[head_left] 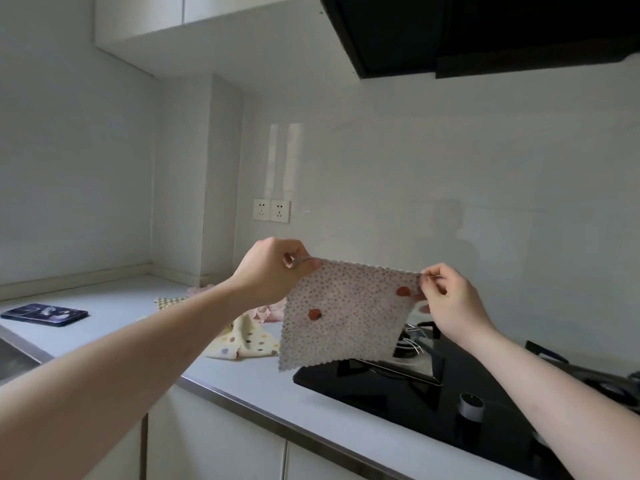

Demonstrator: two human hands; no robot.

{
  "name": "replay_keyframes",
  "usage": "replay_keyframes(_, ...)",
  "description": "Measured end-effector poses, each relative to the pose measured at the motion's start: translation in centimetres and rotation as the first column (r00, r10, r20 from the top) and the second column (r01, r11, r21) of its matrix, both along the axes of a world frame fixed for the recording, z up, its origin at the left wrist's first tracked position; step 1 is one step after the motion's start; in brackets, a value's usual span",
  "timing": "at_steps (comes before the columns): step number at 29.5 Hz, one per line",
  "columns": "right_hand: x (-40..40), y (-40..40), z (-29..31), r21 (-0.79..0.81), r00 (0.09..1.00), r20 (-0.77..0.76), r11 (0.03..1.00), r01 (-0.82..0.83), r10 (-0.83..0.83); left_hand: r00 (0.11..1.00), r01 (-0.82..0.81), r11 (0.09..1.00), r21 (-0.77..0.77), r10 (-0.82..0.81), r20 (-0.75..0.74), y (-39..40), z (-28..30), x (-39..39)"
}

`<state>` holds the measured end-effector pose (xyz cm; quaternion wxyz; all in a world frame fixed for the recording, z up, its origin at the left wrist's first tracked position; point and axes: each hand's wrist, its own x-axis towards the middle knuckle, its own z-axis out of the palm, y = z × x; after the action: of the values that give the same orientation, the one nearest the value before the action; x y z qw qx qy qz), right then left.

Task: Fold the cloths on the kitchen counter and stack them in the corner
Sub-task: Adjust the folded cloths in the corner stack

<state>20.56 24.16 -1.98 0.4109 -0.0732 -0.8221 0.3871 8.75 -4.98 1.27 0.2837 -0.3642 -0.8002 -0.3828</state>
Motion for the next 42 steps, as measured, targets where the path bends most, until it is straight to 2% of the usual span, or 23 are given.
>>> replay_keyframes(3, 2.5, -0.3, -1.6, 0.080, 0.980, 0.192, 0.994, -0.076, 0.059, 0.979, 0.120, 0.977, -0.176, -0.087, 0.186, -0.8, -1.0, 1.0)
replay_keyframes(5, 4.2, -0.4, -3.2, 0.132, 0.930, 0.358, 0.981, -0.144, 0.088, 0.934, 0.214, 0.911, -0.353, -0.085, 0.347, -1.5, -2.5, 1.5)
replay_keyframes(7, 5.6, -0.4, -4.9, 0.195, 0.864, 0.498, 0.961, -0.195, 0.074, 0.896, 0.289, 0.824, -0.487, -0.054, 0.441, -2.0, -4.6, 1.9)
replay_keyframes(11, 6.9, -0.3, -7.9, 0.211, 0.755, 0.652, 0.939, -0.270, 0.071, 0.868, 0.340, 0.688, -0.641, 0.032, 0.495, -2.1, -8.3, 2.9)
replay_keyframes(14, 6.7, -0.4, -9.0, 0.209, 0.751, 0.656, 0.939, -0.272, 0.071, 0.880, 0.352, 0.616, -0.705, 0.039, 0.474, -1.7, -9.9, 3.3)
replay_keyframes(16, 6.0, -0.5, -9.3, 0.208, 0.774, 0.629, 0.944, -0.258, 0.073, 0.895, 0.318, 0.621, -0.716, 0.053, 0.444, -1.3, -10.4, 3.0)
replay_keyframes(20, 3.8, -0.8, -9.1, 0.211, 0.846, 0.533, 0.962, -0.171, 0.034, 0.910, 0.236, 0.692, -0.683, 0.089, 0.404, -0.5, -10.1, 1.9)
replay_keyframes(23, 1.5, -0.6, -9.1, 0.238, 0.871, 0.490, 0.966, -0.101, -0.030, 0.938, 0.105, 0.732, -0.673, 0.153, 0.312, -0.2, -10.3, 0.3)
replay_keyframes(26, -0.6, -0.6, -9.3, 0.246, 0.860, 0.507, 0.966, -0.081, -0.057, 0.927, 0.009, 0.757, -0.653, 0.238, 0.289, 0.0, -11.1, -1.3)
replay_keyframes(33, -4.4, -1.0, -10.8, 0.274, 0.840, 0.503, 0.959, 0.071, -0.206, 0.878, -0.109, 0.745, -0.658, 0.383, 0.288, 1.0, -13.3, -3.3)
replay_keyframes(38, -5.4, -1.3, -12.4, 0.289, 0.821, 0.508, 0.949, 0.123, -0.261, 0.876, -0.099, 0.776, -0.623, 0.365, 0.316, 1.4, -14.8, -4.2)
replay_keyframes(42, -5.6, -1.4, -14.1, 0.262, 0.772, 0.588, 0.960, 0.099, -0.240, 0.886, -0.082, 0.813, -0.576, 0.324, 0.331, 1.3, -16.2, -5.1)
